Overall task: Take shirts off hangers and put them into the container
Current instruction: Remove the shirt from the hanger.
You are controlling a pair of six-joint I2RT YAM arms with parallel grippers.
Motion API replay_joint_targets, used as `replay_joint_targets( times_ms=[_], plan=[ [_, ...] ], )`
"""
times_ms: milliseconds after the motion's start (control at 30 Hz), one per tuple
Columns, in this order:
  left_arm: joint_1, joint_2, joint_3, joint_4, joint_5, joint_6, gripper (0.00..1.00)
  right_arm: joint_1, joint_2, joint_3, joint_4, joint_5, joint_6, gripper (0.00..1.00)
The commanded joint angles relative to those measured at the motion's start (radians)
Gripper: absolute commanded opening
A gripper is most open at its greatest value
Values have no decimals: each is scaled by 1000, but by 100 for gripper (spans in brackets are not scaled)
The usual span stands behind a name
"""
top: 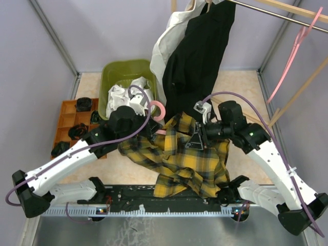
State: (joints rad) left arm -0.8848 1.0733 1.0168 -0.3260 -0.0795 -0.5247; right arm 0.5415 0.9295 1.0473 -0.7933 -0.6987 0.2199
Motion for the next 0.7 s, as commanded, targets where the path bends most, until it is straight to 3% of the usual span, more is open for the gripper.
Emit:
replay_joint_targets(
  times_ms=[0, 100, 233, 333, 500, 567, 667],
  plan=[
    [-11, -47, 20, -94, -161, 16, 0, 6, -14, 91, -33, 102, -31, 42],
    [-11, -98, -5, -97, -215, 33, 0, 7, -25, 133, -92, 210, -34, 61],
    [-12, -144, -16, -124, -265, 42, 0, 6, -47, 148, -121, 228, -41, 63],
    [-12, -155, -15, -140, -278, 38, 0, 6, -40, 148, -144, 205, -48, 49],
    [-11, -163, -5, -160, -295, 36, 0, 6, -33, 181, -174, 330, -42, 10],
    [-11, -163, 0, -181, -317, 38, 0, 7, -51, 198, -168, 420, -28, 1],
    [-11, -167, 13, -231, -374, 34, 0, 7, -90, 199, -142, 538, -21, 0]
  ],
)
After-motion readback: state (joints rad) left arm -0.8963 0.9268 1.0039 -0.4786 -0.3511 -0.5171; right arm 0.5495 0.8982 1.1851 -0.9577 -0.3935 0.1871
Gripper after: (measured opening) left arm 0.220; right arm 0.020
